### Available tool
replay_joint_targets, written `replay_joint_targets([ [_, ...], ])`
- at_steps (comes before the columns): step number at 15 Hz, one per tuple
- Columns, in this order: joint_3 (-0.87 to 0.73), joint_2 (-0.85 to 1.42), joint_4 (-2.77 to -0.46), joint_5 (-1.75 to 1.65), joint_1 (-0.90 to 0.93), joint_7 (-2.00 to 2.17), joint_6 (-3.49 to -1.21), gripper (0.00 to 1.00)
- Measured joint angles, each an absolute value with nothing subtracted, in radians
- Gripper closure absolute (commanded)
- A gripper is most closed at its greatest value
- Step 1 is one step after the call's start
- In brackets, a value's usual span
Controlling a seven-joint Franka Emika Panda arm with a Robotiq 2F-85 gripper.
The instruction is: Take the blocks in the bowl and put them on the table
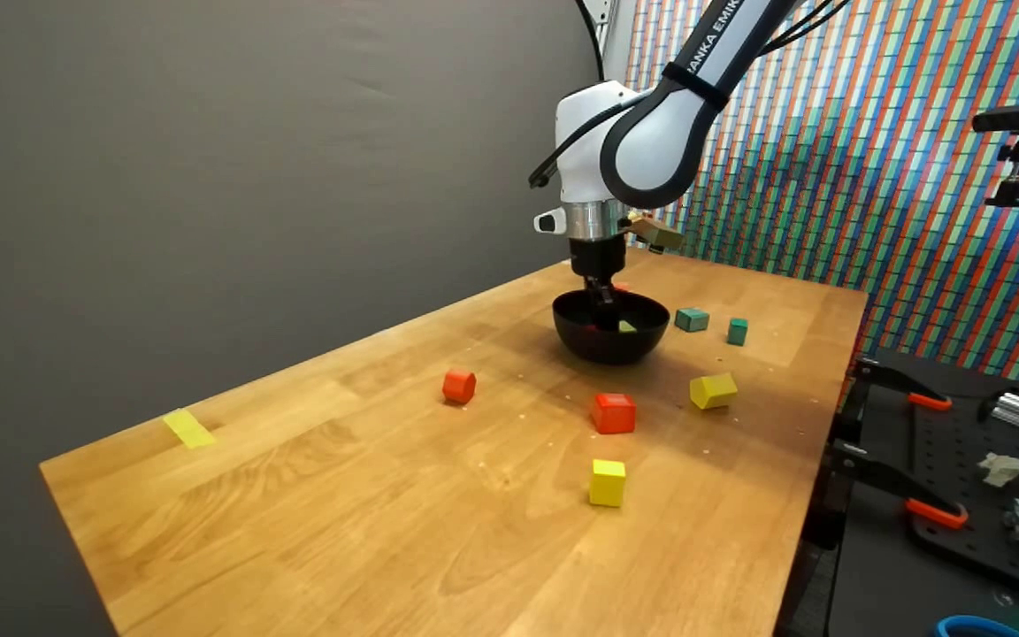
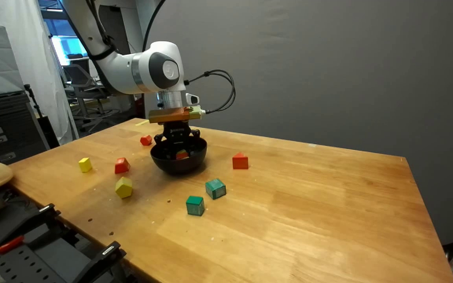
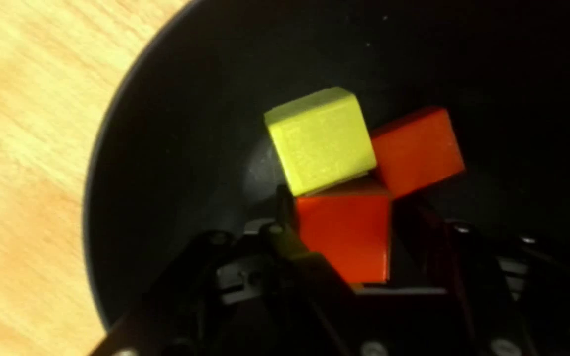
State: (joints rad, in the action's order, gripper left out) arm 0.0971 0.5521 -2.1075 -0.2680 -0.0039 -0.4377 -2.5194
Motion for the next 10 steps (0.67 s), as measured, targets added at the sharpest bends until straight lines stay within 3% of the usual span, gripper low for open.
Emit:
replay_joint_targets([
  [1, 0.097, 0.548, -2.108, -0.269, -0.004, -0.438, -2.519, 0.82],
  [10, 0.091, 0.311, -2.088, -0.393, 0.052, -0.426, -2.514, 0.82],
])
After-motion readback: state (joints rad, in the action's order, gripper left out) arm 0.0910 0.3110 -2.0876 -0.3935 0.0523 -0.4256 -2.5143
